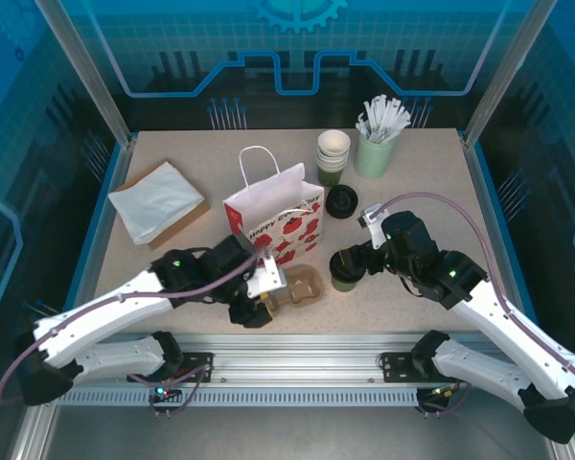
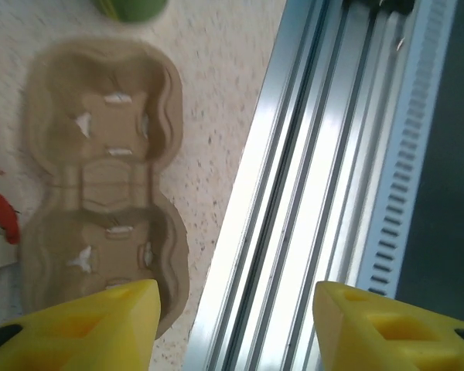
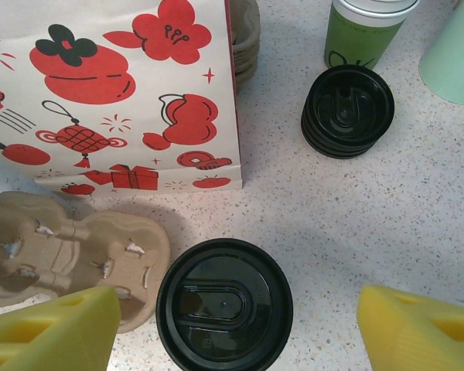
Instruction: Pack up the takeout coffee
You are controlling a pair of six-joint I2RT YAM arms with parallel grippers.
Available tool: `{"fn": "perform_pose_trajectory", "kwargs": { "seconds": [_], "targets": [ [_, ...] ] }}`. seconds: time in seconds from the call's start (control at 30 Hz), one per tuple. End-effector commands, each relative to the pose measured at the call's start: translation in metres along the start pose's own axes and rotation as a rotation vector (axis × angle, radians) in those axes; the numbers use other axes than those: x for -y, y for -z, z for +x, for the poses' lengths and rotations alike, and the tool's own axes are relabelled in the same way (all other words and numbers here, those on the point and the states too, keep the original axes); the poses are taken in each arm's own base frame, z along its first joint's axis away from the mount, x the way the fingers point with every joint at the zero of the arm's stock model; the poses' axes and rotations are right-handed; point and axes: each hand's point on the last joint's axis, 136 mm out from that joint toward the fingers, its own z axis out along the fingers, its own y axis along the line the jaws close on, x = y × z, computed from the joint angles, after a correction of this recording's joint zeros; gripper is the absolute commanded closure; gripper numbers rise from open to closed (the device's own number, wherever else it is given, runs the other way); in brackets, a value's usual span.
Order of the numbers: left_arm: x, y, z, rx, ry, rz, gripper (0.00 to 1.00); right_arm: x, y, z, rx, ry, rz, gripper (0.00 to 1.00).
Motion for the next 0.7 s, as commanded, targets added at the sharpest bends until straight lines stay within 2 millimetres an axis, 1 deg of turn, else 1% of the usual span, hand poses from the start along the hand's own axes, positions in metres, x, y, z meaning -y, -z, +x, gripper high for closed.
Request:
{"fn": "perform_pose_trajectory", "kwargs": {
  "seconds": [0.0, 0.13, 0.3, 0.4, 0.53, 0.67],
  "targets": [
    [-0.019, -0.019, -0.002, -0.049, -0.065, -0.104, 0.45, 0.004, 0.000, -0.006, 0.023, -0.009, 0.013, 0.18],
    [-0.033, -0.041, 0.005, -0.133, -0.082, -0.134, 0.47, 0.005, -0.005, 0.000, 0.009, -0.013, 0.014, 0.18],
    [-0.045, -0.061, -0.003, -0.161, -0.065, -0.160, 0.49, 0.007, -0.004, 0.003, 0.005, -0.014, 0.022, 0.18],
    [-0.054, -0.072, 0.002, -0.198, -0.032, -0.174, 0.49, 0.010, -0.003, 0.005, 0.009, -0.017, 0.034, 0.18],
    [-0.068, -0.079, 0.006, -0.234, 0.031, -0.206, 0.50, 0.013, -0.002, 0.008, 0.006, -0.024, 0.037, 0.18],
    [-0.077, -0.083, 0.005, -0.245, 0.069, -0.217, 0.50, 0.012, -0.004, 0.008, 0.002, -0.027, 0.030, 0.18]
  ]
}}
